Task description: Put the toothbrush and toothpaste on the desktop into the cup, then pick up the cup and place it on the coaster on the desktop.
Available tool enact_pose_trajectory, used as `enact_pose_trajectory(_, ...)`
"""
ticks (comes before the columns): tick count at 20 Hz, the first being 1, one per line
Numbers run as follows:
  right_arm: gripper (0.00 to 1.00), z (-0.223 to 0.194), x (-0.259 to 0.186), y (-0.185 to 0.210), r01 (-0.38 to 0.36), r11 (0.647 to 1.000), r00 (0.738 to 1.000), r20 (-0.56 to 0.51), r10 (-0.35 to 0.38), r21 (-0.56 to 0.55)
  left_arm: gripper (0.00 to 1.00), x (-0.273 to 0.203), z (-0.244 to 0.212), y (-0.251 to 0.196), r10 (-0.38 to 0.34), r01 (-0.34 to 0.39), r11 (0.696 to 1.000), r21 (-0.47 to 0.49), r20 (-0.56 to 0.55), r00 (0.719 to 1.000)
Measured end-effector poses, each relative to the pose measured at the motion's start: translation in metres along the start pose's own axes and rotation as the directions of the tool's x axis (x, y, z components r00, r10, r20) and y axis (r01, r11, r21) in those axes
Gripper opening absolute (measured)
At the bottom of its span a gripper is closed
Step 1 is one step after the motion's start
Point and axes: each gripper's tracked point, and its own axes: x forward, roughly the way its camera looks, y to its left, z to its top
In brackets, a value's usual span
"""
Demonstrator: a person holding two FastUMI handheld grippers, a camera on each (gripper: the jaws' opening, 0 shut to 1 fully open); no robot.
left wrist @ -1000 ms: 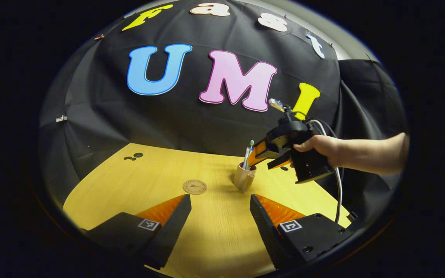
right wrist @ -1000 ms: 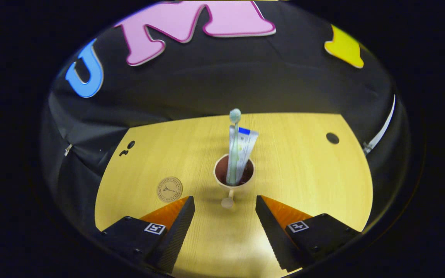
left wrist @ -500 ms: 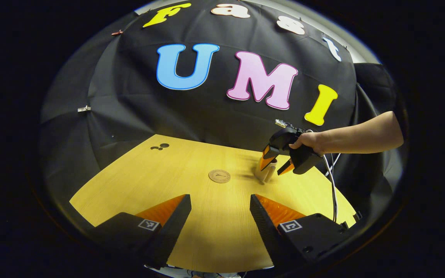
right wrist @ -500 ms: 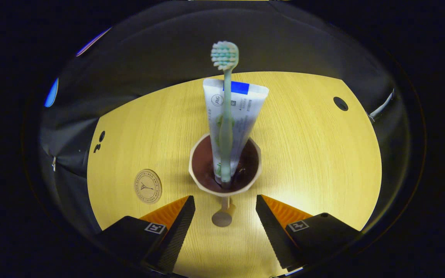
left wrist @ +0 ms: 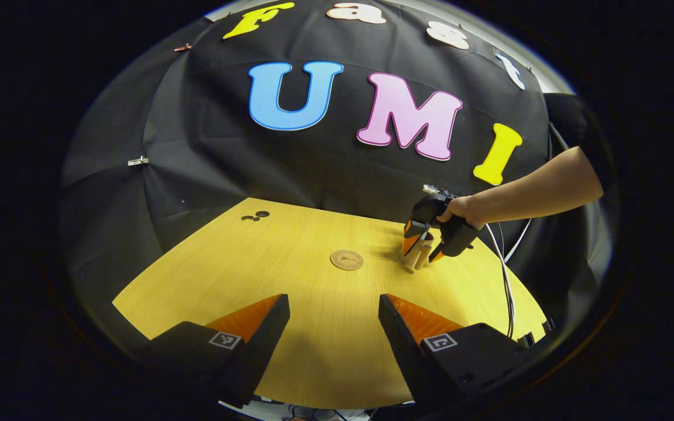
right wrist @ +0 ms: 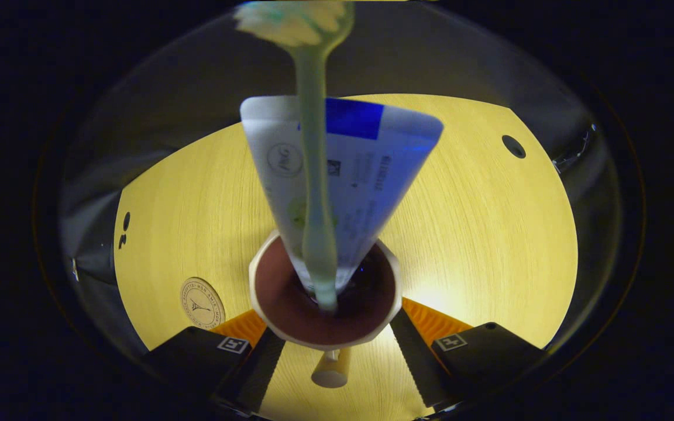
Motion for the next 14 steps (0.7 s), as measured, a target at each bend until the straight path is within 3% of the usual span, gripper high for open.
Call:
enact_pose_trajectory(1,0.96,-0.002,0.0,0.001,0.0,1.0,1.0,-0.009,0.0,-0.005,0.97,0.0,-0.001,0.0,0.002,-0.002,1.0,-0.001,-0.002,1.0)
enact_pose_trajectory(2,0.81,-0.002,0.004,0.0,0.007,1.0,1.0,-0.006,-0.008,-0.02,0.97,0.0,-0.001,-0.001,0.001,-0.001,1.0,-0.005,-0.003,1.0)
enact_pose_trajectory(3,0.84,-0.004,0.004,-0.001,0.014,0.999,1.0,-0.007,-0.015,-0.033,0.97,0.0,-0.001,-0.002,0.0,0.0,1.0,-0.009,-0.003,1.0)
enact_pose_trajectory(5,0.8,-0.008,0.007,-0.003,0.021,0.998,1.0,-0.019,-0.022,-0.053,0.97,0.001,-0.002,-0.003,-0.004,0.004,1.0,-0.012,-0.006,1.0)
enact_pose_trajectory(8,0.67,-0.019,0.009,-0.006,0.021,0.997,0.998,-0.061,-0.025,-0.075,0.97,0.001,-0.004,-0.001,0.0,0.0,1.0,-0.004,-0.011,1.0)
enact_pose_trajectory(10,0.27,-0.017,0.008,-0.01,0.026,0.996,0.998,-0.051,-0.03,-0.085,0.97,0.0,-0.005,0.001,0.007,-0.007,1.0,-0.005,-0.017,1.0)
enact_pose_trajectory(11,0.32,-0.016,0.008,-0.009,0.022,0.996,0.999,-0.046,-0.026,-0.09,0.97,0.0,-0.008,0.003,0.01,-0.01,1.0,-0.008,-0.021,1.0)
enact_pose_trajectory(14,0.32,-0.018,0.008,-0.011,0.013,0.99,0.999,-0.032,-0.018,-0.144,0.97,0.0,-0.011,0.004,0.013,-0.014,1.0,-0.017,-0.03,0.999)
